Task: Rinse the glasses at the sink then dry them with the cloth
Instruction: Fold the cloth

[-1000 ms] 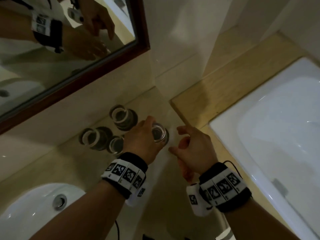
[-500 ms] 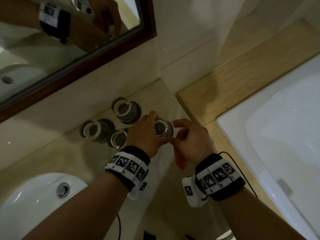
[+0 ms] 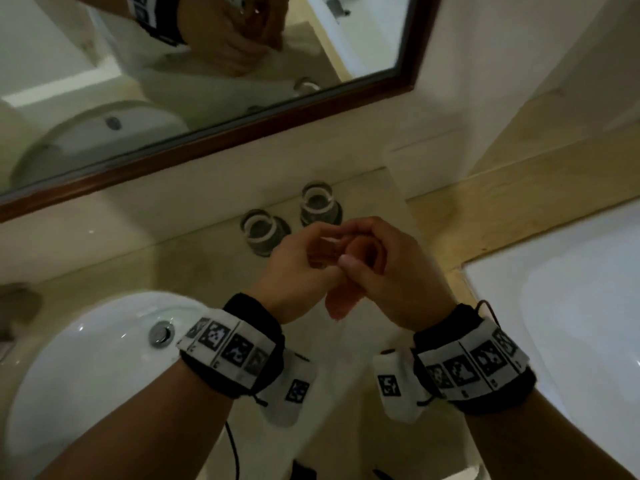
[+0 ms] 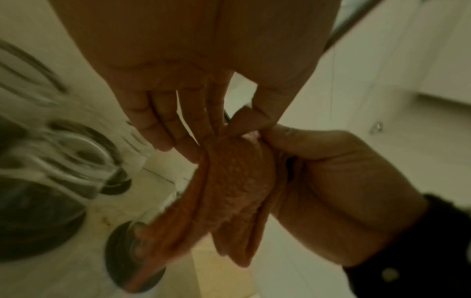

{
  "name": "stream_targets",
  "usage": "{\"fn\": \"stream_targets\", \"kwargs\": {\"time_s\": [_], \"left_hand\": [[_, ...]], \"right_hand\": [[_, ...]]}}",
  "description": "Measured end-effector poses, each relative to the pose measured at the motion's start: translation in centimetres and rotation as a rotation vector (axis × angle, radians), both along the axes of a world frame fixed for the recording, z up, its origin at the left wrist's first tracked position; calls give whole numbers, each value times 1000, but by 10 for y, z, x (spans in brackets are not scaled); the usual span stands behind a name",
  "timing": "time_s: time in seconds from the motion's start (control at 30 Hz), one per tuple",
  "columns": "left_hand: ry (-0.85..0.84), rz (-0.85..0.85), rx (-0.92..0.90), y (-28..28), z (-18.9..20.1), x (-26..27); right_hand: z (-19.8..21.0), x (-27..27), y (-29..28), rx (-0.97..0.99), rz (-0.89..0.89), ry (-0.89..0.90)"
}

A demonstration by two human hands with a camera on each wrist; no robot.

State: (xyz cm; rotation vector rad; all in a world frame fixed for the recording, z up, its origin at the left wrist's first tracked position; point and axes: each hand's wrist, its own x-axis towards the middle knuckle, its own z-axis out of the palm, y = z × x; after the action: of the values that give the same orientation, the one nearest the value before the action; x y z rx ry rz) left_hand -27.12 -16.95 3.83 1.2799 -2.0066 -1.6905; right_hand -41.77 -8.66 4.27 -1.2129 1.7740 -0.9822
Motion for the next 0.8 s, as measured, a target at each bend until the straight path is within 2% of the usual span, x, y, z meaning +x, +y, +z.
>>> {"fn": "stream_targets", "kwargs": {"time_s": [0.07,0.2,0.37,0.53,0.67,0.8], "left_hand": [[113,84,115,0,10,37],[251,103,202,3,26,125],[238,330,66,10,32,249],[265,444,-46,15,39,369],[289,534,-91,14,42,461],[265,663,-147,11,44,543]], "right_hand": [[13,26,-8,-14,82,-69],[33,93,-21,-37,267,-45],[52,194,-35,-43,405,-61],[63,303,-54,-105,464,64],[59,386,-73,-132,505,110],[54,458,-97,-118,619,147]]}}
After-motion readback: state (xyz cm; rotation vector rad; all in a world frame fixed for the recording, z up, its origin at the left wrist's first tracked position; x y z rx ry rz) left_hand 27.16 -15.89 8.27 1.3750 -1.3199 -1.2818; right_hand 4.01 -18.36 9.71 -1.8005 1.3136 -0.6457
